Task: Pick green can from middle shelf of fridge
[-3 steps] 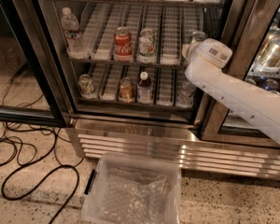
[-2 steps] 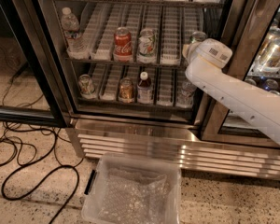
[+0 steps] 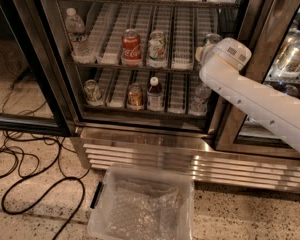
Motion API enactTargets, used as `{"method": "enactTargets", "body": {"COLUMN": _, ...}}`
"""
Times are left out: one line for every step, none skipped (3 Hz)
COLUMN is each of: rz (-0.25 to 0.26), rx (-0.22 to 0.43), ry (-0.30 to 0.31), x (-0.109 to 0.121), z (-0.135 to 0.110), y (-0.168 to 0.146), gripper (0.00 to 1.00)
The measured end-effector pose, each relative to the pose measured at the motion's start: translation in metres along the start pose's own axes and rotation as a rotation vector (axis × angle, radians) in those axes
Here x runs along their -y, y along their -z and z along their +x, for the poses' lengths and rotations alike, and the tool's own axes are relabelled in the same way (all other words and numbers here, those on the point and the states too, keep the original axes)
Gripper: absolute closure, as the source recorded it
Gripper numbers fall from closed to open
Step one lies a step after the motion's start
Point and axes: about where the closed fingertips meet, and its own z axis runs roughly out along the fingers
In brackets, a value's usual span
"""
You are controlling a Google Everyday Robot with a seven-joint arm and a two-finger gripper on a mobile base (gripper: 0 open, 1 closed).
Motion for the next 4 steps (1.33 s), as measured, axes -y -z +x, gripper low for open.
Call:
{"method": "enactTargets", "body": {"rz": -0.011, "rx": -0.018, "ry": -0.021, "x": 0.0010, "z": -0.0158, "y": 0.0060, "gripper": 1.00}}
{"method": "enactTargets", "body": {"rz": -0.017, "rx": -0.030, "ry": -0.039, "x": -0.0002, "z": -0.0163, "y": 0.0071, "gripper": 1.00}}
{"method": "enactTargets", "body": {"rz": -0.021, "rx": -0.041, "ry": -0.050, "x": -0.0012, "z": -0.0158, "y": 0.0078, "gripper": 1.00}}
{"method": "enactTargets", "body": {"rz": -0.026, "rx": -0.050, "ry": -0.058, "x": -0.0022, "z": -0.0150, "y": 0.0088, "gripper": 1.00}}
